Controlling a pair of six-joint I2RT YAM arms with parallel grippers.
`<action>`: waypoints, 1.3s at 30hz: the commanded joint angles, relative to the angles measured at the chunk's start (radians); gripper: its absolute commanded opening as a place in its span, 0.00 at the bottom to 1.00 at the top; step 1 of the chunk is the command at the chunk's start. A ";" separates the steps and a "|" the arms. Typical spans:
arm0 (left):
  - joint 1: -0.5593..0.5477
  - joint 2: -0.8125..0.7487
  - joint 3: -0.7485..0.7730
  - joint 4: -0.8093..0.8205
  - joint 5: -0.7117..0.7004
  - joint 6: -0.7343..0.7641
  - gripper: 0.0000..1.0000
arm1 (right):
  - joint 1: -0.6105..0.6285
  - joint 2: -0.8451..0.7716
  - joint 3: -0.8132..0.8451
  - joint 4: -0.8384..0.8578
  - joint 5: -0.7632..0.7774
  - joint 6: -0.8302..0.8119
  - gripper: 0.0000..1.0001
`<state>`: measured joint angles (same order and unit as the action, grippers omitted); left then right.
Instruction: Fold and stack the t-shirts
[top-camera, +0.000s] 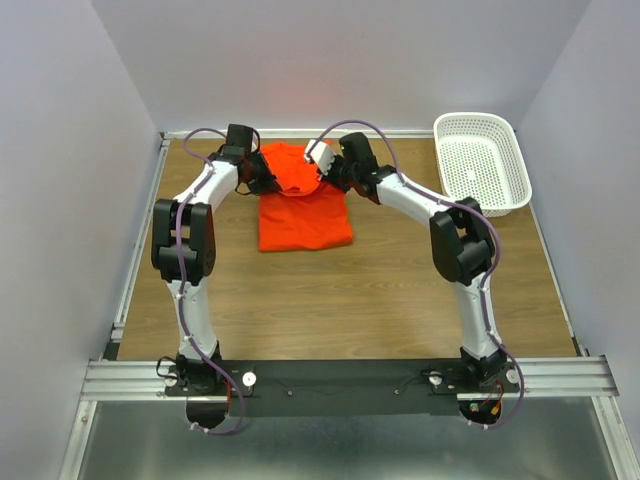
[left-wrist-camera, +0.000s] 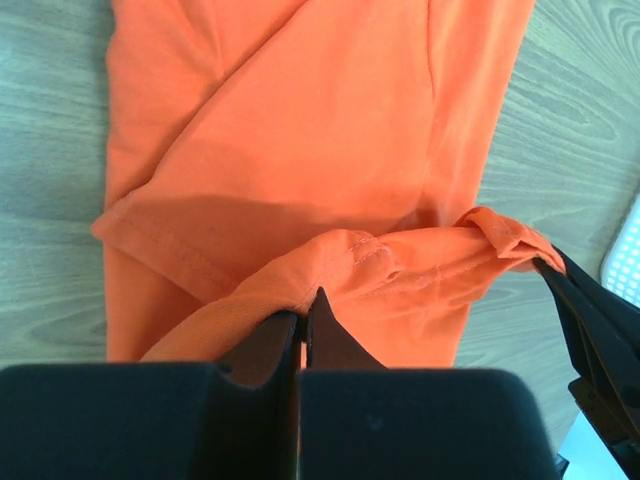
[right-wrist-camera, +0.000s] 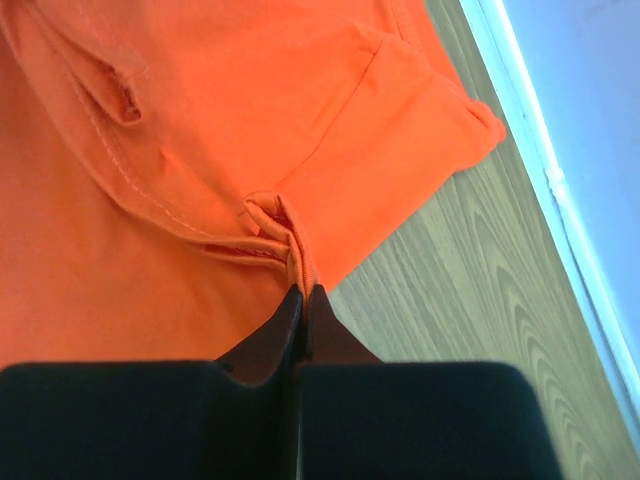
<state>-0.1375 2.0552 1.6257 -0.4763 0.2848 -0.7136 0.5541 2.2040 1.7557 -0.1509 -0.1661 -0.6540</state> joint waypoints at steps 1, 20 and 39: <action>0.018 0.029 0.043 -0.011 0.040 0.026 0.17 | -0.010 0.052 0.057 0.016 0.048 0.030 0.13; 0.108 -0.364 -0.332 0.166 0.135 0.160 0.78 | -0.059 -0.269 -0.270 -0.182 -0.530 -0.167 0.84; 0.072 -0.612 -0.919 0.395 0.077 -0.052 0.77 | 0.000 -0.314 -0.521 -0.207 -0.405 -0.570 0.81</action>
<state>-0.0650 1.3880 0.6754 -0.1562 0.4179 -0.7319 0.5426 1.8713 1.2285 -0.4042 -0.6266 -1.2434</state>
